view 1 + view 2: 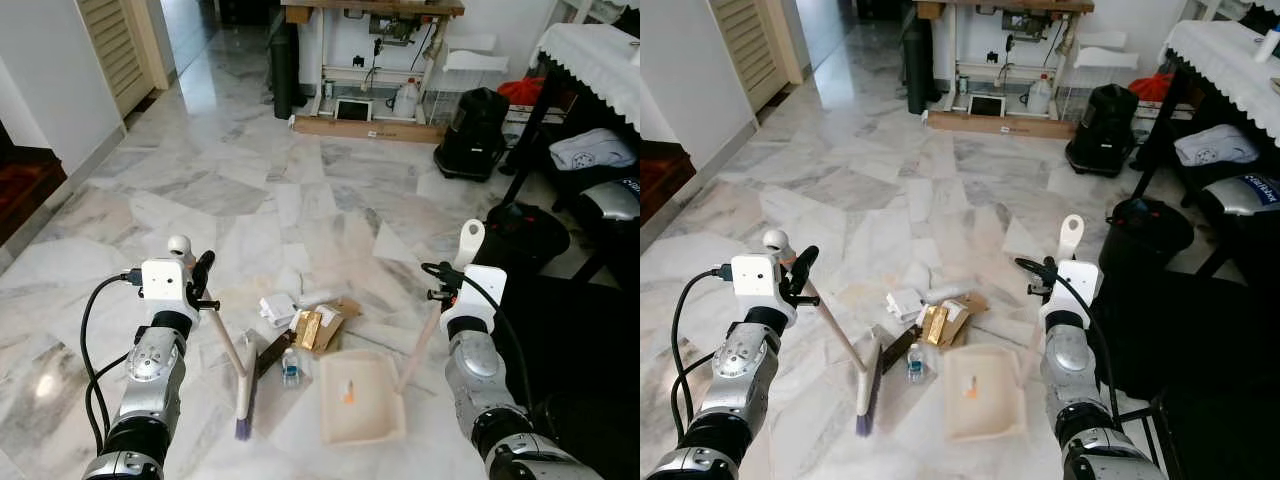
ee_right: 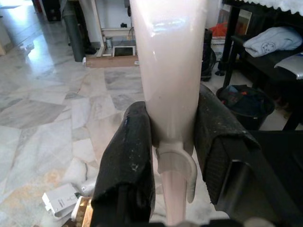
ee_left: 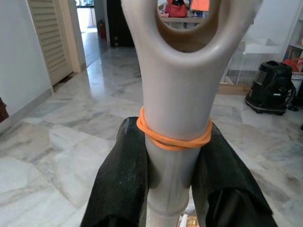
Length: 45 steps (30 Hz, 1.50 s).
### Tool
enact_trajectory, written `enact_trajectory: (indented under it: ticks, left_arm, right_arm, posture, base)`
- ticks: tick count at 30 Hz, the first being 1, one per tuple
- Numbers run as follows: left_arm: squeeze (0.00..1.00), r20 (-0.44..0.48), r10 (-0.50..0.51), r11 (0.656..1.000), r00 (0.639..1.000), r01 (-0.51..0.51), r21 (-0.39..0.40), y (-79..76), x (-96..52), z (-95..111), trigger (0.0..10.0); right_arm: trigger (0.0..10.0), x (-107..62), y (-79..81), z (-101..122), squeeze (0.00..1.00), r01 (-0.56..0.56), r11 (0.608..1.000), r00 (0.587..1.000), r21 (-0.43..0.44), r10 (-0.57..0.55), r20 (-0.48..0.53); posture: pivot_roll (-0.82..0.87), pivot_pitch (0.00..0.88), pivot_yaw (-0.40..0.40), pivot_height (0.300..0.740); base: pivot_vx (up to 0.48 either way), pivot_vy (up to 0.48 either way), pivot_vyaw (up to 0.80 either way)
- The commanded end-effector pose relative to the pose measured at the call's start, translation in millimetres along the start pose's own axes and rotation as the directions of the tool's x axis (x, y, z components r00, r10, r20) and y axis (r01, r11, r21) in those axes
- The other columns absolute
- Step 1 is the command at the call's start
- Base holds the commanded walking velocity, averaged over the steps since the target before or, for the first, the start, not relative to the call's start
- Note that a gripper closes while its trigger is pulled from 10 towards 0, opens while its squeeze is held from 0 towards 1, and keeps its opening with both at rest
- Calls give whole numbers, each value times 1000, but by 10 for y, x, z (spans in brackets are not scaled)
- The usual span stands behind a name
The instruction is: Sweep floor
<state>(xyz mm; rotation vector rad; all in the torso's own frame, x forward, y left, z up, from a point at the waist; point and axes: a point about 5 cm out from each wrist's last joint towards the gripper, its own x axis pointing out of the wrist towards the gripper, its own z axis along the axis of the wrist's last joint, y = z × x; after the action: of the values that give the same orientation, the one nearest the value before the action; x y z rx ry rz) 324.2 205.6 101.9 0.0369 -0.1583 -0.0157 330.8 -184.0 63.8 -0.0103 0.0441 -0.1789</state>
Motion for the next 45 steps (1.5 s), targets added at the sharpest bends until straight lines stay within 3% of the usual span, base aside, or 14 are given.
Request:
enact_trajectory:
  ticks: [1, 17, 29, 36, 45]
  left_arm:
    - [0, 58, 0, 1000, 998, -1, 14, 39, 67, 145, 10000]
    - [0, 56, -20, 1000, 998, 20, 3, 23, 69, 157, 10000]
    - [0, 54, -21, 1000, 998, 21, -1, 22, 68, 160, 10000]
    - [0, 53, -24, 1000, 998, 24, -3, 17, 68, 162, 10000]
    - [0, 63, -22, 1000, 998, 23, -1, 20, 77, 187, 10000]
  right_arm:
    - [10000, 26, 44, 55, 0, -8, 1000, 1000, 17, 8, 21]
    - [10000, 17, 88, 34, 0, -22, 999, 1000, 34, 22, 7]
    - [10000, 16, 111, 30, 0, -28, 999, 1000, 36, 28, 2]
    - [10000, 15, 119, 30, 0, -28, 999, 1000, 43, 28, 3]
    - [10000, 17, 131, 33, 0, -32, 998, 999, 58, 32, 2]
  posture:
    - [28, 0, -46, 740]
    - [27, 7, -44, 740]
    - [31, 12, -45, 740]
    - [32, 12, -46, 740]
    - [34, 11, -46, 740]
  base:
    - [0, 0, 0]
    - [0, 0, -661]
    - [0, 0, 0]
    - [0, 0, -753]
    - [0, 0, -162]
